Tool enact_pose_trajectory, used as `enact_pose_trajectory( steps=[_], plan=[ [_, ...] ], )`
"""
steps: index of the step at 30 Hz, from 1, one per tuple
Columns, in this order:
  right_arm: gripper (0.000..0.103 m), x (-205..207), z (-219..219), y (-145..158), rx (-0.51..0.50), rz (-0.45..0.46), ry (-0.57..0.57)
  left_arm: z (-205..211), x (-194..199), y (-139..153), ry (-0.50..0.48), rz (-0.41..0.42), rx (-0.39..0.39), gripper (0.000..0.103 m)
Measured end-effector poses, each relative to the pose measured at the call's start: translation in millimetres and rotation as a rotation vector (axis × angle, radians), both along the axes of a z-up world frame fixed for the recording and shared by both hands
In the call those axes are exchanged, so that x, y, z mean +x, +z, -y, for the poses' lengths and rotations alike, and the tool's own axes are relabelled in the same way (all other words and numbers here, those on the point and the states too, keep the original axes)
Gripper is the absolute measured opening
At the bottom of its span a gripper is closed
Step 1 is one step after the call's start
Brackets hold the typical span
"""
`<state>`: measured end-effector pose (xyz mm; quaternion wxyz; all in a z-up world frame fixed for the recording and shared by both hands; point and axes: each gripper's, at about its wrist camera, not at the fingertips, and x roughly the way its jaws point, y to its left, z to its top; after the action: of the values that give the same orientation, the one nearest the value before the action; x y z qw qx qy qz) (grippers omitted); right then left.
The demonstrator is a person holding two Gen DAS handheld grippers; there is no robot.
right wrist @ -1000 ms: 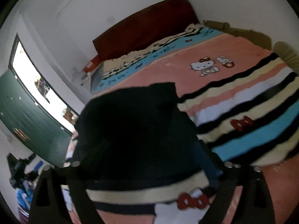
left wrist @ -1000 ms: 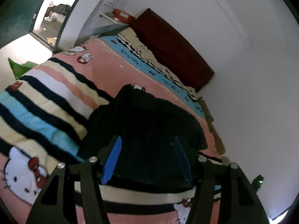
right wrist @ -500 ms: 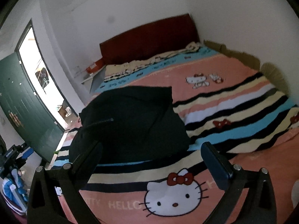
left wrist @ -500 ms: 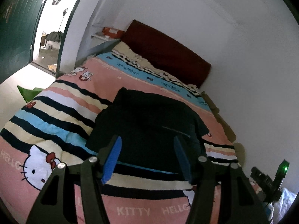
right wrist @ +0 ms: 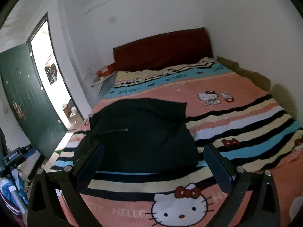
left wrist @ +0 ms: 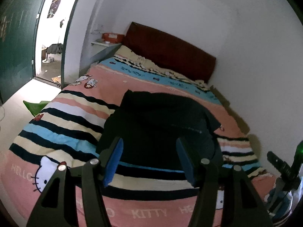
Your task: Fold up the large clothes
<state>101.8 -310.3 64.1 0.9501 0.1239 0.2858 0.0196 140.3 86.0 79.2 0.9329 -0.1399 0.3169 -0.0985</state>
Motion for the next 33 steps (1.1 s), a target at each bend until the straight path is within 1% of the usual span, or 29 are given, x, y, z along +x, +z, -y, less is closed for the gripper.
enact_pose_trajectory(
  steps=[4, 10, 12, 16, 20, 23, 27, 29, 33],
  plan=[
    [0.103, 21, -10, -20, -0.006, -0.028, 0.045, 17, 20, -14, -0.029, -0.022, 0.016, 0.057],
    [0.103, 51, -17, -48, -0.027, -0.059, 0.103, 47, 54, -36, -0.052, -0.031, 0.045, 0.057],
    [0.102, 60, -17, -56, -0.03, -0.066, 0.109, 58, 67, -45, -0.068, -0.039, 0.063, 0.057],
    [0.103, 86, -15, -71, -0.028, -0.087, 0.111, 78, 92, -67, -0.103, -0.061, 0.139, 0.057],
    [0.103, 116, -16, -86, -0.033, -0.117, 0.114, 90, 116, -80, -0.118, -0.058, 0.151, 0.057],
    [0.103, 139, -17, -92, -0.033, -0.115, 0.116, 97, 139, -83, -0.121, -0.04, 0.157, 0.057],
    [0.103, 175, -24, -95, -0.055, -0.119, 0.129, 108, 181, -82, -0.139, -0.031, 0.164, 0.057],
    [0.102, 192, -27, -93, -0.067, -0.112, 0.134, 115, 203, -82, -0.157, -0.036, 0.185, 0.057],
    [0.102, 233, -30, -91, -0.078, -0.119, 0.141, 134, 251, -89, -0.203, -0.073, 0.234, 0.057]
  ],
)
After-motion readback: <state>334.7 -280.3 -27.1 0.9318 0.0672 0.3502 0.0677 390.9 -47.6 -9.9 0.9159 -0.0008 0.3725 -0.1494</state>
